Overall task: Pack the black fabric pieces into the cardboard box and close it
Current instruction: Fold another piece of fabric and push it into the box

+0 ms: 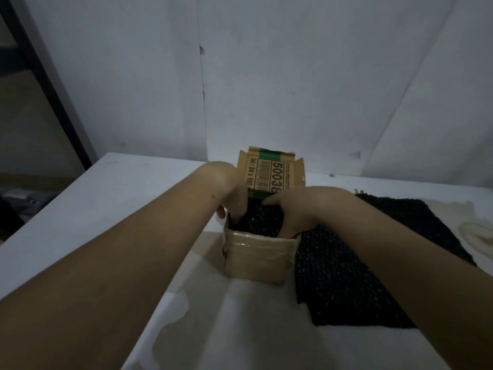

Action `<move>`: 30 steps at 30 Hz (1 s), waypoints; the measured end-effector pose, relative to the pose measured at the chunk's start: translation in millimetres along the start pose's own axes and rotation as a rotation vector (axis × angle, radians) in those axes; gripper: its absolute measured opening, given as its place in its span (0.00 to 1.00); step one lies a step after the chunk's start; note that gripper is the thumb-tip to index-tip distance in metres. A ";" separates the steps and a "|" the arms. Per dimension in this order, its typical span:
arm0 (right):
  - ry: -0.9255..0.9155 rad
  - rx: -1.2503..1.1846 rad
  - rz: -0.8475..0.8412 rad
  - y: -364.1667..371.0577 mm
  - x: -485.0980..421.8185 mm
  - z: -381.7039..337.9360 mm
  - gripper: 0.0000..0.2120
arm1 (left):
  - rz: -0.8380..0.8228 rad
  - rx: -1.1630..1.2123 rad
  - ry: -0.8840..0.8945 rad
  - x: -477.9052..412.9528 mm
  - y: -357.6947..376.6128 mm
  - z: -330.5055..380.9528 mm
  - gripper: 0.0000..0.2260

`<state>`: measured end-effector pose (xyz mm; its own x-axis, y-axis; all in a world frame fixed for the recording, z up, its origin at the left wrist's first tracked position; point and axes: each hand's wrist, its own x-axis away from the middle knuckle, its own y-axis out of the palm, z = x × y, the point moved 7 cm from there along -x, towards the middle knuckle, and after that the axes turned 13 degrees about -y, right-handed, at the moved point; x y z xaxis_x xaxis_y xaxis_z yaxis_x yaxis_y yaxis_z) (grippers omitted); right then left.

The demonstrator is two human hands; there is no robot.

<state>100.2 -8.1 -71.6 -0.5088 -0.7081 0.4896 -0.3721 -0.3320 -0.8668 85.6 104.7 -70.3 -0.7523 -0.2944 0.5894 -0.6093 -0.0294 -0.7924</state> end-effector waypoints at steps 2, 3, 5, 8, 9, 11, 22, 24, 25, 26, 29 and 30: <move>0.022 0.000 -0.028 3.2 -1.4 -0.2 0.48 | 0.045 -0.027 0.003 0.6 -1.7 3.4 0.22; 0.027 -0.011 -0.031 4.2 -1.0 -0.2 0.49 | 0.053 -0.020 0.007 1.2 -1.4 3.4 0.21; 0.030 -0.044 -0.015 5.3 1.3 0.9 0.48 | 0.018 0.096 0.036 0.9 2.1 -1.6 0.20; 0.027 -0.099 0.019 6.3 4.4 2.1 0.48 | -0.066 0.340 0.089 2.8 10.2 -13.6 0.21; 0.025 -0.108 0.026 6.5 5.2 1.8 0.48 | -0.084 0.375 0.093 3.8 12.7 -16.4 0.21; 0.027 -0.112 0.025 5.5 6.1 0.6 0.48 | -0.102 0.373 0.072 5.4 14.7 -18.7 0.22; 0.028 -0.060 -0.042 3.8 -3.3 2.0 0.49 | 0.174 -0.332 -0.030 18.0 7.7 15.7 0.12; 0.024 -0.046 -0.040 3.0 -1.4 1.7 0.48 | 0.184 -0.253 -0.001 18.0 8.8 11.3 0.15; 0.016 -0.038 -0.034 1.6 0.5 1.8 0.48 | 0.158 -0.136 0.006 16.8 9.7 5.9 0.17; 0.005 -0.030 -0.023 -0.8 3.0 2.5 0.46 | 0.105 0.017 0.023 15.4 12.2 0.4 0.18; -0.021 -0.052 0.046 -12.6 13.5 7.3 0.43 | -0.032 0.379 0.137 14.1 19.4 -10.8 0.17; -0.029 -0.089 0.058 -15.3 16.7 8.8 0.44 | -0.029 0.420 0.160 12.8 20.5 -14.3 0.17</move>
<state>104.2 -20.3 -51.1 -0.5087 -0.7429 0.4352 -0.4109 -0.2347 -0.8810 60.0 113.9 -76.8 -0.7862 -0.1369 0.6026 -0.5010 -0.4299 -0.7512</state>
